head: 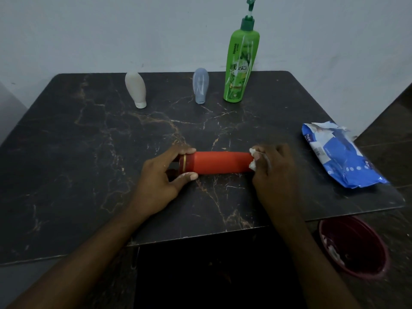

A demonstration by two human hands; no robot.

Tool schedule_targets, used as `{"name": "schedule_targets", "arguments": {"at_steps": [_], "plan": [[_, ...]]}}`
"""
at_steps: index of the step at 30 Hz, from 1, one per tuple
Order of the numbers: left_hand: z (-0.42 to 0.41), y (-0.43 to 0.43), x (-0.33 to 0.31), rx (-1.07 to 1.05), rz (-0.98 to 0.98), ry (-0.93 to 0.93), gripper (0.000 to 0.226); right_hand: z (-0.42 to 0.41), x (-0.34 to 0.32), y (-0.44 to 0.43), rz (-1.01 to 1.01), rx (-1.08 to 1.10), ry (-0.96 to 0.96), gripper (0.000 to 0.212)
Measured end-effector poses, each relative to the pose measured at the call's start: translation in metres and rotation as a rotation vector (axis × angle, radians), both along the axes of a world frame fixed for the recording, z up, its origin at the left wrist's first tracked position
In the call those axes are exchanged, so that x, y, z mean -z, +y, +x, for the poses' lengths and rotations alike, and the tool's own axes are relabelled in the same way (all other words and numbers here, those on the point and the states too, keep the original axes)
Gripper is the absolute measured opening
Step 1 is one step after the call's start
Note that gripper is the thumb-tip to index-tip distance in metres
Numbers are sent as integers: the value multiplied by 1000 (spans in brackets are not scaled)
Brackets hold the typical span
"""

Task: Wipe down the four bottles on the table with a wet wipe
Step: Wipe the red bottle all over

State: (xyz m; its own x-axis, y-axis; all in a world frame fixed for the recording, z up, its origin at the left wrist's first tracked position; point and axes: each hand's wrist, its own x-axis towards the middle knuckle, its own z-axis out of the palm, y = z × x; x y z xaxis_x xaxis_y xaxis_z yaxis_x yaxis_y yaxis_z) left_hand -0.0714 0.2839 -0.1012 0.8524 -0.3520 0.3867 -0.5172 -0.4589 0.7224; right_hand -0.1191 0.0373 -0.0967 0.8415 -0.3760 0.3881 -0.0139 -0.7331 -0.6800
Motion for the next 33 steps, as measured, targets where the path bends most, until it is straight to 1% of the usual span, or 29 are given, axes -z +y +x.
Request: {"name": "schedule_targets", "arguments": {"at_steps": [2,4,8,11,14,17,19,23,24,27,30,33], "plan": [[1,1,1,-28,2,20,54,0,0,9,12,7,-35,17],[0,1,1,-37,29,0,52,0,-3,22,5,-18,-60,19],[-4,0,0,-28,65,-81,49,-2,-13,63,-136,-143,14,40],[-7,0,-3,-14,42,-96,45,-6,-16,90,-174,-257,-52,38],[-10,-1,-4,24,29,-103,45,-10,-12,94,-215,-309,-105,39],[-8,-1,0,21,8,-114,41,-11,-10,74,-236,-297,-123,40],[-6,0,2,10,18,-129,43,-8,-5,51,-264,-251,-106,39],[-5,-1,1,26,33,-154,44,-9,-2,-3,-108,-128,-59,16],[-4,-1,2,28,33,-160,44,-10,-4,-11,-83,-113,-43,13],[-4,-2,3,25,41,-185,44,-9,-8,-13,-69,-110,-3,15],[-5,-2,4,28,48,-191,45,-8,-9,13,-60,-120,1,19],[-7,-2,3,15,62,-183,43,-10,-14,58,-167,-223,-28,34]]}}
